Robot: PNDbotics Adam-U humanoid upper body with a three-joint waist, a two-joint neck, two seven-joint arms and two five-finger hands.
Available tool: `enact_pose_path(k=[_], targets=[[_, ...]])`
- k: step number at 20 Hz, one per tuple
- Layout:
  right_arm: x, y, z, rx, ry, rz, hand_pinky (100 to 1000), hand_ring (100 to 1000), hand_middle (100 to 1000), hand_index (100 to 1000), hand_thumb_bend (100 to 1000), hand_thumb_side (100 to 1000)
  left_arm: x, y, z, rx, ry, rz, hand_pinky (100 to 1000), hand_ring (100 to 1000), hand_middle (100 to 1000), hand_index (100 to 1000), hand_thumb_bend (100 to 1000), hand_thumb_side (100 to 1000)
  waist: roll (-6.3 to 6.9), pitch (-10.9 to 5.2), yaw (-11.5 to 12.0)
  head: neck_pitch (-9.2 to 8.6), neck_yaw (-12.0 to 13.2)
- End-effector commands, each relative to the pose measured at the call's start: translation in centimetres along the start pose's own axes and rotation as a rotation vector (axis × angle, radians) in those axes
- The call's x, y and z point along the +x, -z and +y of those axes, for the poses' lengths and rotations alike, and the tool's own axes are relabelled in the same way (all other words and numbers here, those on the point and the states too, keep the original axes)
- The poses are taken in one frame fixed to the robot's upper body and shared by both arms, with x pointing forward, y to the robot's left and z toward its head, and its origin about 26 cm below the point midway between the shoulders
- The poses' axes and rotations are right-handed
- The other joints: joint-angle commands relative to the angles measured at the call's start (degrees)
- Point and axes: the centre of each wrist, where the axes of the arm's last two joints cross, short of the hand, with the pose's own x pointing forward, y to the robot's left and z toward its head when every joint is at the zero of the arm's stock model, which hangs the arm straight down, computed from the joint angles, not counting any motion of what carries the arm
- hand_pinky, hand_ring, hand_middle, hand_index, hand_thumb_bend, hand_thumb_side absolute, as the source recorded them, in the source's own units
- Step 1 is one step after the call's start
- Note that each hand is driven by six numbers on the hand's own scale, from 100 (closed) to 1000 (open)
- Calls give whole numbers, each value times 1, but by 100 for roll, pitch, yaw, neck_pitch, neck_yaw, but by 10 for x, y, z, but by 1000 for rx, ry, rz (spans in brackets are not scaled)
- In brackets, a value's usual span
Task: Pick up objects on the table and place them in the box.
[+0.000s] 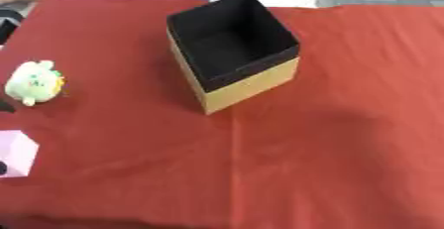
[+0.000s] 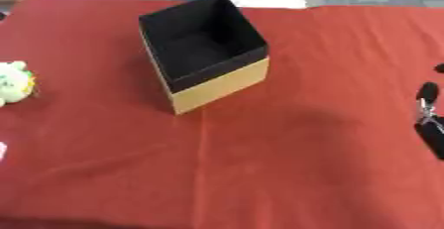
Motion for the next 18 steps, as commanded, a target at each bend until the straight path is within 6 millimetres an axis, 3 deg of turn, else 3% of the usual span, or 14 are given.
enact_pose_path(k=[1, 5, 6, 18], targets=[[1, 4, -6, -26, 1, -13, 521, 485, 511, 691, 100, 100, -6, -6, 4, -81, 75, -16, 950, 892, 844, 953, 886, 872, 15, -58, -11, 29, 40], [1, 4, -6, -27, 2, -13, 521, 485, 511, 691, 100, 100, -6, -4, 2, -87, 80, -12, 950, 892, 844, 953, 886, 872, 16, -57, -15, 29, 48], [2, 4, -6, -27, 3, -12, 519, 484, 510, 690, 100, 100, -6, -4, 2, -91, 80, -7, 949, 891, 839, 946, 930, 854, 17, -58, -24, 29, 54], [3, 4, -5, -32, 14, -10, 515, 482, 509, 690, 100, 100, -3, 8, -6, -114, 97, -8, 855, 825, 786, 897, 899, 757, 16, -52, -68, 29, 81]])
